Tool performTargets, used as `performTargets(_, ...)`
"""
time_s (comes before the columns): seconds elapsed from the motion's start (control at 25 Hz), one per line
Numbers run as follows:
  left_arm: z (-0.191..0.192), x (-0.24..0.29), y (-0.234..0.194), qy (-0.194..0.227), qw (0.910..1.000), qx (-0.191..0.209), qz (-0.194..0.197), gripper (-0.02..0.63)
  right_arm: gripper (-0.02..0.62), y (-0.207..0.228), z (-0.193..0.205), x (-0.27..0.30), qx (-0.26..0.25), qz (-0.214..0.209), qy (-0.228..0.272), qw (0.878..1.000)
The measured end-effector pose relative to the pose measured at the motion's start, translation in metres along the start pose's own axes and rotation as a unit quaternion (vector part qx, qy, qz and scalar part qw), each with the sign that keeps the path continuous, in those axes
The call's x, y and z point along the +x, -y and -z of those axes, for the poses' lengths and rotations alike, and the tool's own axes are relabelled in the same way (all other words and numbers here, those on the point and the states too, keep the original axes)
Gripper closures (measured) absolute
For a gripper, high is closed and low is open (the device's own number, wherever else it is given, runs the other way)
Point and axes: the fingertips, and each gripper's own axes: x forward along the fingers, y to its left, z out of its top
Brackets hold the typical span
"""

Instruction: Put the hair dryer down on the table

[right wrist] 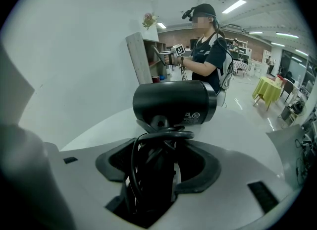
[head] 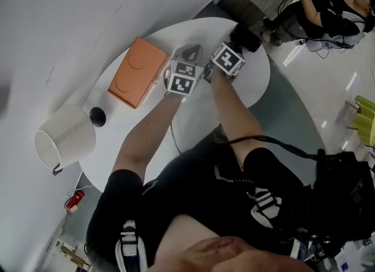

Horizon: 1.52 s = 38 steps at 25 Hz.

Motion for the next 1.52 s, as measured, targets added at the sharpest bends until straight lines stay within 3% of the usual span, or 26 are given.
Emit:
performTargets(0.32,-0.001,-0.009,0.004,0.005,0.9999,-0.007,-0.005,0.574,0.336,0.004,-0.001,-0.003,-0.003,0.000,0.002,1.000)
performTargets(0.6,-0.006,-0.018,0.004,0.016,0.9995,-0.025,-0.009,0.574,0.271,-0.009,-0.006,-0.004,-0.007,-0.043,0.011,0.999)
performTargets(0.8,-0.015,-0.030,0.000,0.036,0.9989,-0.028,-0.012,0.574,0.259,-0.013,-0.007,-0.007,-0.013,-0.050,0.012,0.999)
performTargets(1.16,-0.020,-0.076,-0.002,0.067,0.9961,-0.032,-0.048,0.574,0.258,-0.022,-0.012,-0.042,-0.055,-0.081,0.036,0.995)
performTargets(1.52,-0.021,-0.143,0.006,0.110,0.9872,-0.069,-0.092,0.574,0.258,-0.035,-0.030,-0.100,-0.086,-0.119,0.091,0.985)
